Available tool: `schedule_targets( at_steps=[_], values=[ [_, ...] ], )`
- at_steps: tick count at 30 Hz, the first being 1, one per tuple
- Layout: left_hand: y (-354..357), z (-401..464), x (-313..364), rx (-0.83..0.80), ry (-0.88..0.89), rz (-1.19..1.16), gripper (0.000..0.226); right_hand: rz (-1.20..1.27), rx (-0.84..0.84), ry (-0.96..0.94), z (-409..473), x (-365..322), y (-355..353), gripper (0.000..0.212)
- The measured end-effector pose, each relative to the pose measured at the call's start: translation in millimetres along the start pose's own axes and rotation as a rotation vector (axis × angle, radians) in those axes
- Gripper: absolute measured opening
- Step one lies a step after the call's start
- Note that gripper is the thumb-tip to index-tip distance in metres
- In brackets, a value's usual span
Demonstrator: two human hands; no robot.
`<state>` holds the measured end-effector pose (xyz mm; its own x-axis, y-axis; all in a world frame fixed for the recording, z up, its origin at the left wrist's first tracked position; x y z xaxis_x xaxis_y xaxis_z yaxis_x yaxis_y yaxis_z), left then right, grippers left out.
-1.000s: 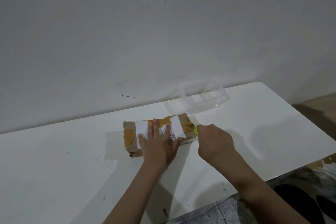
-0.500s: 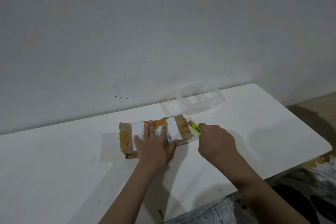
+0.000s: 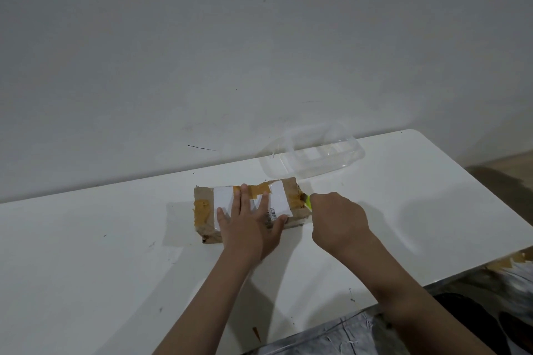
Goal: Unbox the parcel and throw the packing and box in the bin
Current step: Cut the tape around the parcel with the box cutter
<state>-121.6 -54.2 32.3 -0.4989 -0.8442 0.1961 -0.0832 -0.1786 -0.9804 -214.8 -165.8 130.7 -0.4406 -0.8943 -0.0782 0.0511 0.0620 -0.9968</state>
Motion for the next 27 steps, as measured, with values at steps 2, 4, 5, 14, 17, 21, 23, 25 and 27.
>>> schedule_targets(
  at_steps=[2,4,5,14,17,21,23,25,27],
  values=[
    [-0.7,1.7,0.9,-0.027,-0.015,-0.008,0.070,0.000,-0.003,-0.004,-2.0,0.7,-2.2,0.017],
    [-1.3,3.7,1.5,-0.053,-0.023,-0.007,0.072,-0.007,-0.011,0.000,-5.4,2.7,-2.8,0.018],
    [-1.9,4.5,1.6,-0.060,-0.022,-0.002,0.072,-0.011,-0.021,0.006,-7.3,3.9,-2.5,0.023],
    [0.7,1.7,-1.6,-0.009,0.026,0.008,0.072,0.044,0.009,0.148,-10.4,25.2,-2.4,0.010],
    [0.1,0.1,-2.4,0.010,0.048,0.013,0.071,0.117,0.077,0.173,-13.2,32.4,-2.3,0.017],
    [-0.9,2.1,-6.8,-0.014,0.068,-0.020,0.070,0.408,0.255,0.208,-17.1,42.8,4.6,0.018],
    [-2.3,3.7,-9.7,-0.024,0.085,-0.035,0.069,0.590,0.333,0.254,-17.9,47.1,9.3,0.016],
    [-4.1,4.2,-13.3,-0.028,0.108,-0.044,0.068,0.702,0.366,0.297,-18.4,50.1,14.5,0.013],
    [-6.5,4.5,-17.6,-0.043,0.121,-0.051,0.069,0.786,0.354,0.340,-18.1,52.2,20.8,0.014]
  ],
)
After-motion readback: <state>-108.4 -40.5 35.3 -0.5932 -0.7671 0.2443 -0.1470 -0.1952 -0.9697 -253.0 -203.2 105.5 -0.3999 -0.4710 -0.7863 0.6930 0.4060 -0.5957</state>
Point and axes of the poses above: each hand's wrist, its own z-axis towards the middle knuckle, its own y-axis out of the palm, x = y × z, the point moved 2 cm from there along z, towards the middle knuckle, and after that the axes turned 11 degrees about x, right-handed, at the moved point
